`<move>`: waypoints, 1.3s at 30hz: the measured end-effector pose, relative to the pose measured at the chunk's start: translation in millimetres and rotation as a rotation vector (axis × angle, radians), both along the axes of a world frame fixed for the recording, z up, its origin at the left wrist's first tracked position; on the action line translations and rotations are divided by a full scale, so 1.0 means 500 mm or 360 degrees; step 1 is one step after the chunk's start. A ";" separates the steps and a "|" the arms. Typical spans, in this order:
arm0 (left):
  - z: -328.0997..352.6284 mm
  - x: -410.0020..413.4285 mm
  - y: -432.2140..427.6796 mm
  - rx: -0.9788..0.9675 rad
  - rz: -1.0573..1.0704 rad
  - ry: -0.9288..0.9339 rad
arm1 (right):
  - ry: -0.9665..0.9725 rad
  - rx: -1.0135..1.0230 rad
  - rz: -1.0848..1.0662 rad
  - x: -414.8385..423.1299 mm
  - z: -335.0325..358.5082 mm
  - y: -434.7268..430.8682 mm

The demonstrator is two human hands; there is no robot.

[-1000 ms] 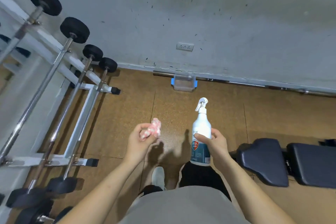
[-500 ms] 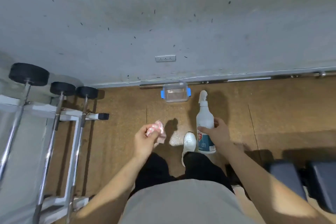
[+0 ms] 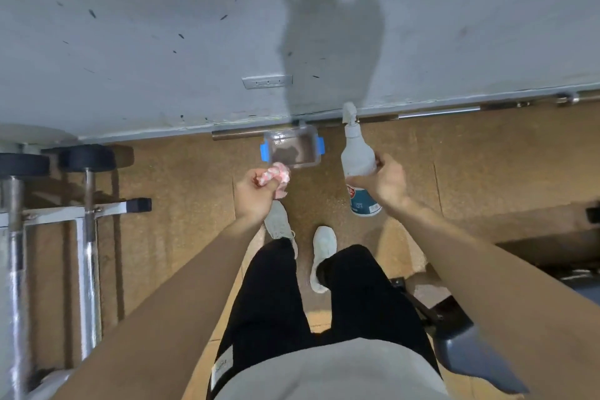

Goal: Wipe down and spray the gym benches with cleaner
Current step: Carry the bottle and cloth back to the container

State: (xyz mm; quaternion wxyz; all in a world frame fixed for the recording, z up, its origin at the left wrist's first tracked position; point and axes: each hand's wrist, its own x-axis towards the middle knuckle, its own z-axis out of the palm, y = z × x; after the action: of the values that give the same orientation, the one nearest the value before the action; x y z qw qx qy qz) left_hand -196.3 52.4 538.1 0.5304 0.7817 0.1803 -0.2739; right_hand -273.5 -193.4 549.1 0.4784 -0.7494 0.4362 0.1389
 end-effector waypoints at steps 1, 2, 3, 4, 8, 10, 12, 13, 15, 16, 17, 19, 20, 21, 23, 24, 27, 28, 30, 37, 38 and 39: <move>-0.041 0.023 -0.004 -0.0054 0.0049 0.0066 | 0.0010 0.0012 -0.0032 0.021 -0.026 -0.003; -0.083 0.048 -0.008 -0.0102 0.0080 0.0111 | 0.0017 0.0015 -0.0072 0.042 -0.055 -0.005; -0.126 0.075 -0.012 -0.0125 0.0089 0.0131 | 0.0002 0.0009 -0.0097 0.066 -0.087 -0.008; -0.169 0.102 -0.017 -0.0128 0.0094 0.0142 | -0.0004 -0.0001 -0.0111 0.088 -0.125 -0.010; -0.366 0.204 -0.041 0.0043 -0.0053 0.0185 | -0.0032 -0.0034 -0.0057 0.167 -0.302 -0.016; -0.454 0.233 -0.036 0.0059 -0.0075 0.0346 | -0.0030 0.0005 -0.0044 0.200 -0.395 -0.022; -0.525 0.247 -0.025 0.0017 -0.0038 0.0400 | -0.0036 0.0060 0.0031 0.223 -0.479 -0.027; -0.554 0.258 -0.023 0.0030 -0.0039 0.0379 | -0.0036 0.0097 0.0068 0.232 -0.516 -0.030; -0.603 0.282 -0.026 0.0027 -0.0033 0.0282 | -0.0023 0.0161 0.0145 0.243 -0.580 -0.035; -0.620 0.298 -0.028 -0.0010 -0.0031 0.0232 | -0.0012 0.0189 0.0204 0.248 -0.606 -0.036; -0.633 0.313 -0.034 -0.0068 -0.0038 0.0196 | -0.0004 0.0219 0.0272 0.252 -0.628 -0.035; -0.644 0.352 -0.055 -0.0188 -0.0066 0.0183 | 0.0008 0.0282 0.0415 0.263 -0.661 -0.032; -0.645 0.371 -0.069 -0.0245 -0.0078 0.0215 | 0.0013 0.0315 0.0479 0.268 -0.674 -0.030; -0.648 0.393 -0.085 -0.0286 -0.0099 0.0262 | 0.0017 0.0344 0.0536 0.273 -0.687 -0.028; -0.661 0.429 -0.109 -0.0376 -0.0182 0.0404 | 0.0018 0.0404 0.0650 0.285 -0.713 -0.030; -0.670 0.443 -0.120 -0.0444 -0.0242 0.0494 | 0.0020 0.0430 0.0706 0.292 -0.727 -0.032; -0.696 0.460 -0.136 -0.0608 -0.0463 0.0699 | 0.0052 0.0505 0.0816 0.313 -0.758 -0.039; -0.700 0.461 -0.134 -0.0656 -0.0511 0.0734 | 0.0064 0.0533 0.0823 0.319 -0.765 -0.040; -0.706 0.463 -0.127 -0.0737 -0.0572 0.0751 | 0.0094 0.0611 0.0792 0.327 -0.781 -0.047; -0.739 0.445 -0.145 -0.0630 -0.0699 0.0362 | 0.0056 0.0610 0.0776 0.352 -0.806 -0.064; -0.746 0.438 -0.154 -0.0570 -0.0734 0.0284 | 0.0004 0.0589 0.0717 0.359 -0.806 -0.066; -0.755 0.432 -0.162 -0.0508 -0.0777 0.0208 | -0.0050 0.0556 0.0662 0.366 -0.804 -0.070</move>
State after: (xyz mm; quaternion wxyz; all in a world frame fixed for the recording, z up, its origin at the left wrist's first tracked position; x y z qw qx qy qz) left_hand 19.7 -28.8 160.4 0.5524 0.6894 -0.0245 -0.4679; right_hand -90.3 -228.4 147.3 0.5682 -0.7311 0.2349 0.2957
